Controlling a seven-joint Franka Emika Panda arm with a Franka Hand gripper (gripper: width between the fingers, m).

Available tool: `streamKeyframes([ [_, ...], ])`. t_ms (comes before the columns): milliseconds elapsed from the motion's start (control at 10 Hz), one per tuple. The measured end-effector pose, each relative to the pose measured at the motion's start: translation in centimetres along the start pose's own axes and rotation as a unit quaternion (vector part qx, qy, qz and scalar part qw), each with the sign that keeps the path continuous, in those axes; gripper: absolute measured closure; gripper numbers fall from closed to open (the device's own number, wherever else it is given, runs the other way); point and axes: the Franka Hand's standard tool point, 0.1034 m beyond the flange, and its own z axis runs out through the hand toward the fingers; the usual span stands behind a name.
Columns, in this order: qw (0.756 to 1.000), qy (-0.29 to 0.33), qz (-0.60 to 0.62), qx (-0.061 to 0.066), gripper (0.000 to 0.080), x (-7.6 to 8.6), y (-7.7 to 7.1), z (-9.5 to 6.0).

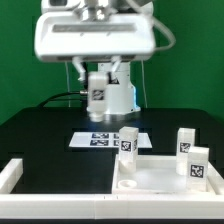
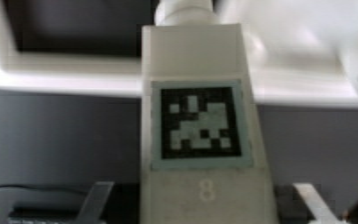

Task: Assemble square table

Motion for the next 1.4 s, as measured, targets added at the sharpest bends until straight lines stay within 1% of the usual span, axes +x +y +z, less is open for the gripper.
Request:
streamKeyframes([
  [100,1.000,0.016,0.008,0.008,0.0509,1.8,-0.7,-0.9],
  [200,1.000,0.030,0.006,0.006,0.0509,2.4,-0.9,-2.2],
  [600,1.000,0.023,-0.001,0.003,0.0508,2.3,-1.2,-1.9],
  [700,1.000,0.021,0.015,0.008,0.0508,3.2,-2.2,-1.5],
  [800,1.000,0.028,0.010,0.001,0.0508,4.4,-2.7,-0.1],
  [900,0.999,0.031,0.008,-0.015,0.0508,4.5,-2.4,1.9],
  [1000,0.999,0.039,0.004,-0.034,0.0508,4.2,-1.9,3.4],
  [1100,0.997,0.051,-0.002,-0.058,0.0508,3.7,-1.3,4.5],
  [1200,0.992,0.080,-0.021,-0.093,0.0508,3.8,0.5,4.5],
  [1300,0.993,0.078,-0.014,-0.090,0.0508,3.4,0.5,4.7],
  [1400,0.993,0.078,-0.016,-0.089,0.0508,3.5,0.4,4.8],
])
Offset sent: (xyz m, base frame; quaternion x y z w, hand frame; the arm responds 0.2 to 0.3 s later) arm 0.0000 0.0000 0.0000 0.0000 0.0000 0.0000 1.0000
